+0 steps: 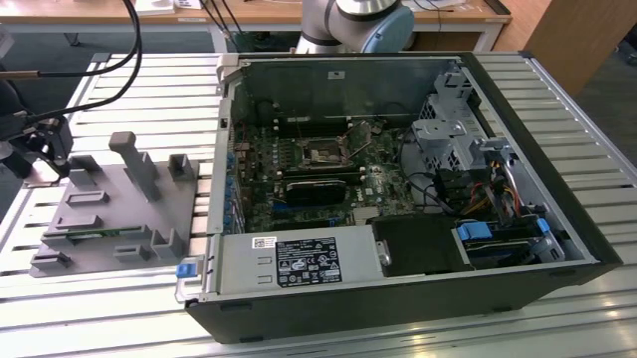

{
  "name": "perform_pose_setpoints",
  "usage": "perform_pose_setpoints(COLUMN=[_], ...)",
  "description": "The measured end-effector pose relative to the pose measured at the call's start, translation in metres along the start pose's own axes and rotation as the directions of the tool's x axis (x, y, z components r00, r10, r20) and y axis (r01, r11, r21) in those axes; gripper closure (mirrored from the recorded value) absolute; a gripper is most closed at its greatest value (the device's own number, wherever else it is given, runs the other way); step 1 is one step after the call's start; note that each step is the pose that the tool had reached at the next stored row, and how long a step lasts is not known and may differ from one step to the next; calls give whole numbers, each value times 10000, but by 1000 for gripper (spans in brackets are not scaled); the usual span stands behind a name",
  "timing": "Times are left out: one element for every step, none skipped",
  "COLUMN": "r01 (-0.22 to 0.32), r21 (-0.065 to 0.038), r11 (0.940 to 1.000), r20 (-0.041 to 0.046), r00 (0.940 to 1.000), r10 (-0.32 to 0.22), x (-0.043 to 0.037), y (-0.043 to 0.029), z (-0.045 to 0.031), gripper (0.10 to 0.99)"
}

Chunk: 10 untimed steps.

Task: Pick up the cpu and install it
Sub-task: 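Pick up the cpu and move it towards the insertion slot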

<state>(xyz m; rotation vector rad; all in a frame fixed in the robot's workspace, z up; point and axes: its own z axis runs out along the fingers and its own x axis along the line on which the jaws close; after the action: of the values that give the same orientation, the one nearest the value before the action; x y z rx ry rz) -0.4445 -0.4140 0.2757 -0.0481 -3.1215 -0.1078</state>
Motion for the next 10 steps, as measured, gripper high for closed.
perform_pose_setpoints(r01=[0, 0, 0, 0, 0, 0, 0, 0, 0, 0], r21=[0, 0, -1, -1, 0, 0, -1, 0, 0, 0], r11=[10000, 10000, 10000, 10000, 10000, 10000, 10000, 10000, 10000, 10000], r20=[0, 0, 0, 1, 0, 0, 1, 0, 0, 0], r00=[10000, 10000, 10000, 10000, 10000, 10000, 10000, 10000, 10000, 10000], r10=[0, 0, 0, 0, 0, 0, 0, 0, 0, 0], x=[0, 0, 0, 0, 0, 1, 1, 1, 1, 1], y=[0, 1, 1, 2, 2, 2, 3, 3, 3, 4], z=[-5, -10, -15, -19, -25, -30, -34, -40, -45, -50], gripper=[549, 549, 549, 549, 549, 549, 549, 549, 549, 549])
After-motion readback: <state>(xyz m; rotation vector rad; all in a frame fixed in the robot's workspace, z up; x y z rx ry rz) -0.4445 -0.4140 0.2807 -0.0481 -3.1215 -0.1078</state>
